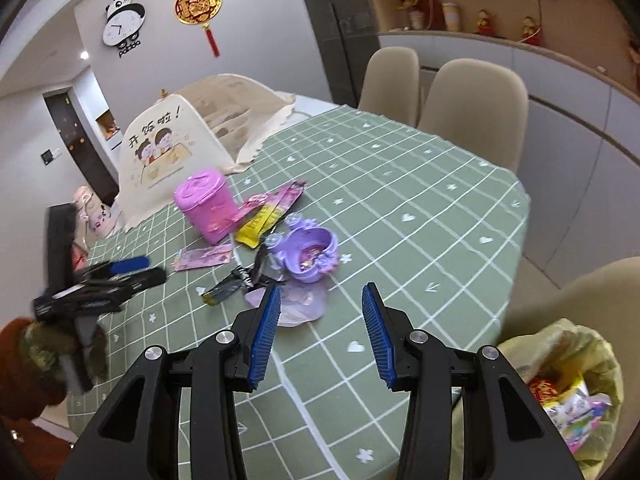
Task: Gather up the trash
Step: 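Grasp the pink candy stick wrapper with left tool while right tool grasps black wrapper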
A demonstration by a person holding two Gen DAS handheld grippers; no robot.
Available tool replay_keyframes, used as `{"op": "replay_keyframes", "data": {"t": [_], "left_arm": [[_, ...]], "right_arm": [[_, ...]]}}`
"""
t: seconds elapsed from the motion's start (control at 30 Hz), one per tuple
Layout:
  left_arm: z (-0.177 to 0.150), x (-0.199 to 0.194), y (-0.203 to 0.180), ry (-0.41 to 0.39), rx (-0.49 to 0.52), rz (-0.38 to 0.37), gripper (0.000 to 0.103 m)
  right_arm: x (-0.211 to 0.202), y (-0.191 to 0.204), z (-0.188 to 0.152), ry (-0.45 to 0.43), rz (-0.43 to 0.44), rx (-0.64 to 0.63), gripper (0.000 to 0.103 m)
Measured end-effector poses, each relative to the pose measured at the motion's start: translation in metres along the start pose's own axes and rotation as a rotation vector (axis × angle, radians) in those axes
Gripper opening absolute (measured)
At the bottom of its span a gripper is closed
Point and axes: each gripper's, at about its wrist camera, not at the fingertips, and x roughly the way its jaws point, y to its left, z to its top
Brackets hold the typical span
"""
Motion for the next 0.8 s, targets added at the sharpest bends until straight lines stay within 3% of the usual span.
{"op": "replay_keyframes", "data": {"t": [0.33,0.43,0.63,0.8], "left_arm": [[0.028,0.06,0.044,0.11,0.03,-0.008,0.083],[0.03,0.067,0.04,0.141,0.052,-0.037,0.078],[0.015,0.064,0.021,0.192,0.072,-0.11,0.076],[0.008,0.062,0.016,0.182,0.059,-0.074,0.068]], "right_arm": [[0.043,-0.007,-0.009,0.091,-0.079,0.09,0.041],[0.049,-0.008,-0.012,0.1,-0.069,0.108,0.041],[0.066,-0.007,-0.015,0.165,-0.051,0.111,0.041],[0.075,0.005,-0.016,0.176,-0.065,0.04,0.041]]}}
